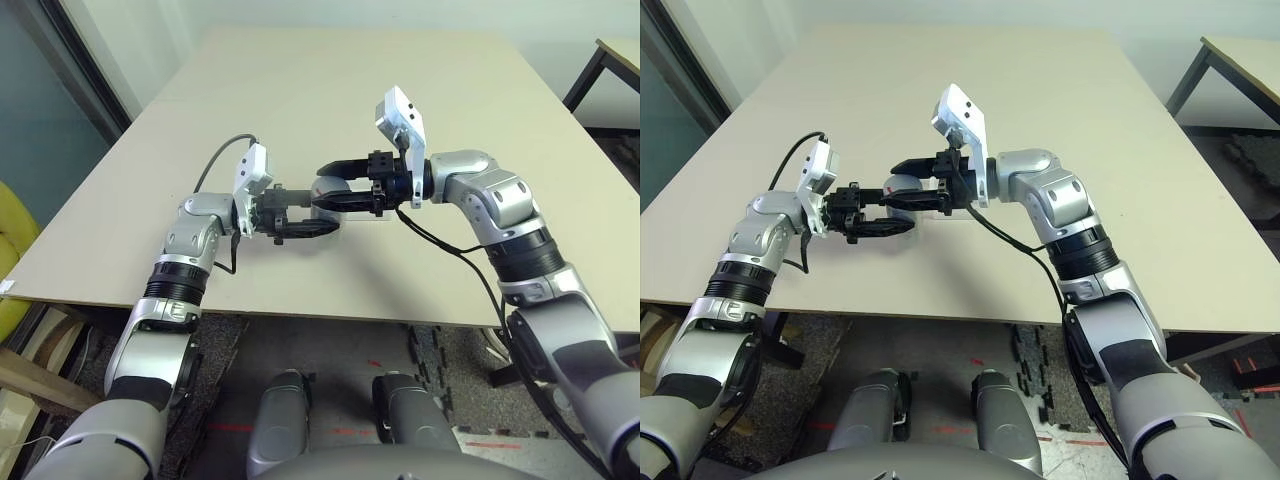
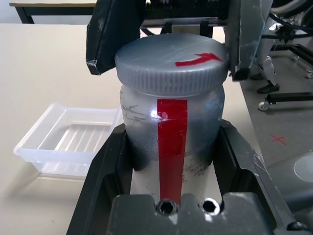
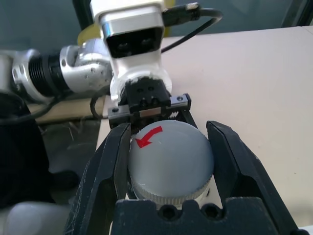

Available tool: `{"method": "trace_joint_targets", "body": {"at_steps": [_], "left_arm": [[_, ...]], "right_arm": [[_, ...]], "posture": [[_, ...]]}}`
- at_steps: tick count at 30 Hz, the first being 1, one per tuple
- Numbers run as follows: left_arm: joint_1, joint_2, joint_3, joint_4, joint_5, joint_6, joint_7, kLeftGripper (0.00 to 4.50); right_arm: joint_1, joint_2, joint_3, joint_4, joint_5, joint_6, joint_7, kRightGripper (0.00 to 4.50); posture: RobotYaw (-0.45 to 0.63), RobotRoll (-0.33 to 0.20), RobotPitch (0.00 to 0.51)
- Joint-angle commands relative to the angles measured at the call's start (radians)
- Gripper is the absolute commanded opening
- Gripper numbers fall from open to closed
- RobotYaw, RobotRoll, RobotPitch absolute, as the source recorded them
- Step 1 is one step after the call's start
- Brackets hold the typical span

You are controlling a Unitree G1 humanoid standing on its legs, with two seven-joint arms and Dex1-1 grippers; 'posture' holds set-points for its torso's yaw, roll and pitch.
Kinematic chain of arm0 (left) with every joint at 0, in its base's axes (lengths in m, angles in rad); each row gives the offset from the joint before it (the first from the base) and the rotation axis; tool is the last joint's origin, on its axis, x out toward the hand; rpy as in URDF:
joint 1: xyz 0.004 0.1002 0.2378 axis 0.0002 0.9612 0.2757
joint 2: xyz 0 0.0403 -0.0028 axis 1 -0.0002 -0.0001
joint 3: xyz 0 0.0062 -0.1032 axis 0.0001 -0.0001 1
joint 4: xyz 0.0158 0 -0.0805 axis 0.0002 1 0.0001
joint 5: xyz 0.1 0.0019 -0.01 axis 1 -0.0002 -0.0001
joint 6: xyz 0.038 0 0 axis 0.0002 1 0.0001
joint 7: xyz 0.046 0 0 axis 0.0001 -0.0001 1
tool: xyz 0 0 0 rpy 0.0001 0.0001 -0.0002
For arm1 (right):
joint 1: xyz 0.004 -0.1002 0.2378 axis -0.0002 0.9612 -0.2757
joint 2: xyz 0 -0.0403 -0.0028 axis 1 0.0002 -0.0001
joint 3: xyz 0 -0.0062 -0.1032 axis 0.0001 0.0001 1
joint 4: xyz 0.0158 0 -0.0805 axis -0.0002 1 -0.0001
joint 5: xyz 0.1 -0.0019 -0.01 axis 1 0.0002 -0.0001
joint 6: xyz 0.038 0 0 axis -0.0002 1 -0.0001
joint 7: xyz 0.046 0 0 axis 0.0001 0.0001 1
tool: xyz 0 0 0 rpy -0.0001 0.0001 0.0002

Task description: Pour the medicine from the bottle into the box.

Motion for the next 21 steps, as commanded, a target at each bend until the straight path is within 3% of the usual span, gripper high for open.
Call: {"method": "trace_joint_targets", "body": {"at_steps": [1, 9, 12, 17, 21], "left_arm": [[0.008, -0.001, -0.015, -0.005, 0.002, 0.006, 0.004, 2.49], [0.008, 0.003, -0.017, 0.001, 0.002, 0.000, 0.008, 2.49], [0.009, 0.005, -0.013, 0.004, 0.005, 0.000, 0.019, 2.49], [0.007, 0.015, -0.004, 0.017, 0.006, -0.007, 0.034, 2.49], [0.000, 0.018, -0.002, 0.031, 0.007, -0.023, 0.039, 2.49]], "right_arm": [[-0.039, 0.039, -0.115, 0.009, 0.104, 0.072, -0.053, 2.58], [-0.040, 0.023, -0.127, 0.022, 0.088, 0.060, -0.080, 2.58], [-0.040, 0.006, -0.137, 0.103, 0.002, -0.049, -0.165, 2.58], [-0.074, -0.047, -0.178, 0.383, -0.192, -0.322, -0.455, 2.58], [-0.055, -0.084, -0.199, 0.491, -0.247, -0.400, -0.547, 2.58]], "posture": [[-0.03, 0.000, 0.057], [-0.03, 0.000, 0.058], [-0.03, 0.000, 0.059], [-0.03, 0.000, 0.059], [-0.03, 0.000, 0.058]]}}
